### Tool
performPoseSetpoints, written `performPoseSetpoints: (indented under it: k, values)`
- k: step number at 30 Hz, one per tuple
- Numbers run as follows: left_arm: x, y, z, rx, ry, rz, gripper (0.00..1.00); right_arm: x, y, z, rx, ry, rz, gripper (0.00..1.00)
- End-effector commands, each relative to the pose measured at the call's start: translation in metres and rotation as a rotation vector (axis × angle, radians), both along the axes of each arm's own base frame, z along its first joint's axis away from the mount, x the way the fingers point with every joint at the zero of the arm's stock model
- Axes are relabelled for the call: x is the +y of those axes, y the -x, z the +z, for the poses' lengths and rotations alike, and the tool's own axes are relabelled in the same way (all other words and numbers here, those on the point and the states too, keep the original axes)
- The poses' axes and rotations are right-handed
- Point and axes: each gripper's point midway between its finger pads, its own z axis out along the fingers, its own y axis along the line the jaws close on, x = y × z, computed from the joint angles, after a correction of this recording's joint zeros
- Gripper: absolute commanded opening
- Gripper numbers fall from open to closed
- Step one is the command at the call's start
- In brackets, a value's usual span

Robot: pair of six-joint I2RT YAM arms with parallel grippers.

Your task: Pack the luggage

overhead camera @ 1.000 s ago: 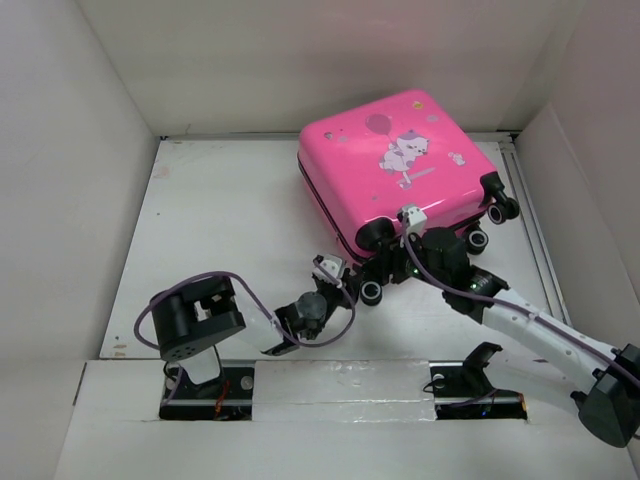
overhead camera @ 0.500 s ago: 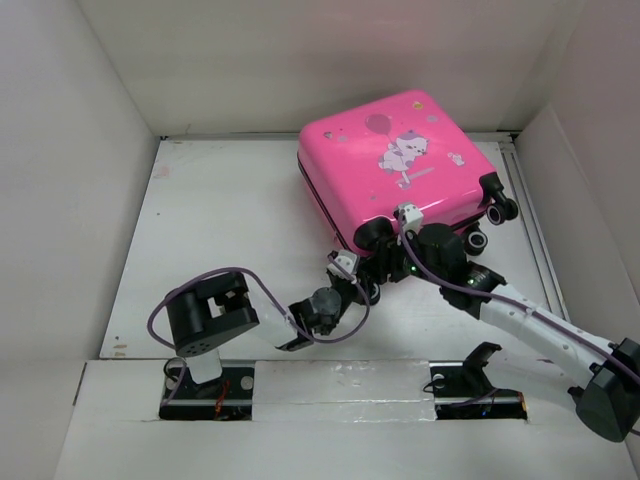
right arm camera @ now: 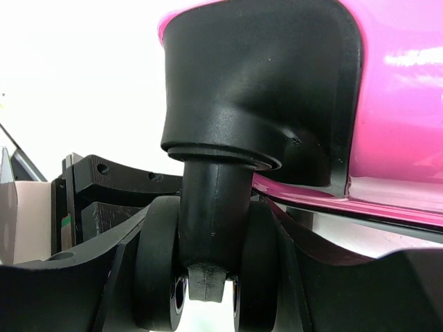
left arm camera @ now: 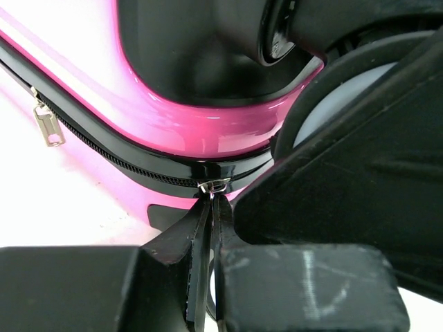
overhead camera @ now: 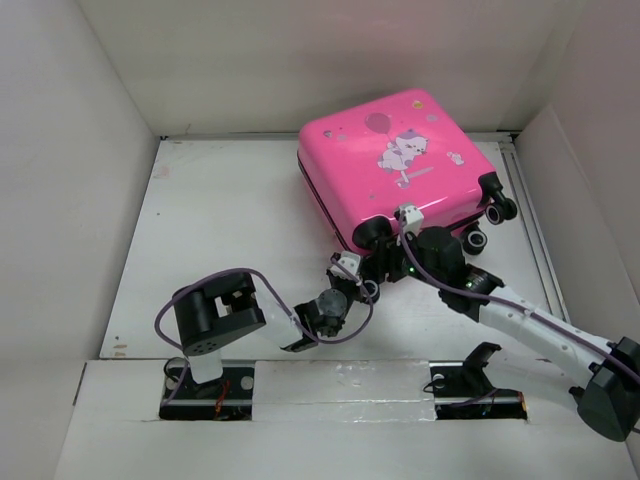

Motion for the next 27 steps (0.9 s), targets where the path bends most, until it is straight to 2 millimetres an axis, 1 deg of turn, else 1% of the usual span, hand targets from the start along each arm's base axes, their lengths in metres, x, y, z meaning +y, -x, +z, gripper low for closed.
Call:
performPoseSetpoints:
  k: [1,2,3,4,5,6,8,10,11,12,13,14,15,16,17,18,20,21,22,24,25,26,27]
  values:
    - [0.024,-0.019,0.140,-0.224,0.590,0.120,0.00,0.036,0.046,0.023,-0.046,-0.108,0.265,0.00]
    - [0.026,-0.018,0.144,-0.228,0.601,0.120,0.00,0.035,0.046,0.026,-0.053,-0.113,0.265,0.00]
    - [0.027,-0.018,0.140,-0.224,0.590,0.120,0.00,0.034,0.045,0.022,-0.049,-0.104,0.254,0.00]
    - [0.029,-0.017,0.144,-0.231,0.592,0.122,0.00,0.034,0.045,0.022,-0.049,-0.104,0.254,0.00]
    - [0.033,-0.017,0.135,-0.220,0.568,0.130,0.00,0.032,0.044,0.024,-0.059,-0.107,0.244,0.00]
    - [0.037,-0.016,0.136,-0.226,0.561,0.133,0.00,0.032,0.045,0.020,-0.052,-0.102,0.244,0.00]
    - [0.050,-0.018,0.133,-0.228,0.517,0.186,0.00,0.030,0.043,0.023,-0.062,-0.104,0.231,0.00]
    - [0.063,-0.017,0.122,-0.213,0.478,0.223,0.00,0.027,0.041,0.022,-0.062,-0.095,0.211,0.00]
    - [0.073,-0.021,0.125,-0.218,0.479,0.241,0.00,0.023,0.038,0.019,-0.055,-0.082,0.188,0.00]
    - [0.084,-0.022,0.113,-0.202,0.443,0.262,0.00,0.022,0.039,0.017,-0.055,-0.082,0.188,0.00]
    - [0.091,-0.023,0.111,-0.197,0.442,0.271,0.00,0.020,0.040,0.017,-0.053,-0.080,0.188,0.00]
    - [0.106,-0.026,0.114,-0.190,0.455,0.317,0.00,0.019,0.040,0.015,-0.048,-0.072,0.179,0.00]
    - [0.114,-0.028,0.110,-0.183,0.437,0.341,0.00,0.018,0.040,0.018,-0.056,-0.078,0.179,0.00]
    - [0.122,-0.029,0.105,-0.177,0.424,0.353,0.00,0.017,0.041,0.014,-0.049,-0.073,0.179,0.00]
    - [0.126,-0.031,0.105,-0.178,0.417,0.365,0.00,0.018,0.043,0.014,-0.046,-0.075,0.189,0.00]
    - [0.137,-0.038,0.107,-0.182,0.414,0.402,0.00,0.019,0.045,0.014,-0.044,-0.078,0.199,0.00]
    - [0.147,-0.046,0.095,-0.161,0.373,0.437,0.00,0.019,0.045,0.014,-0.044,-0.078,0.199,0.00]
    - [0.159,-0.054,0.099,-0.160,0.410,0.470,0.00,0.019,0.045,0.014,-0.044,-0.078,0.199,0.00]
    - [0.162,-0.059,0.093,-0.145,0.390,0.476,0.00,0.020,0.045,0.011,-0.040,-0.069,0.211,0.00]
    - [0.165,-0.072,0.095,-0.118,0.426,0.486,0.00,0.020,0.045,0.008,-0.033,-0.063,0.211,0.00]
    - [0.176,-0.082,0.083,-0.078,0.370,0.535,0.00,0.025,0.047,0.012,-0.037,-0.073,0.232,0.00]
    - [0.175,-0.090,0.088,-0.070,0.384,0.539,0.00,0.028,0.049,0.008,-0.025,-0.063,0.244,0.00]
    - [0.182,-0.095,0.089,-0.058,0.389,0.565,0.00,0.031,0.051,0.013,-0.033,-0.070,0.253,0.00]
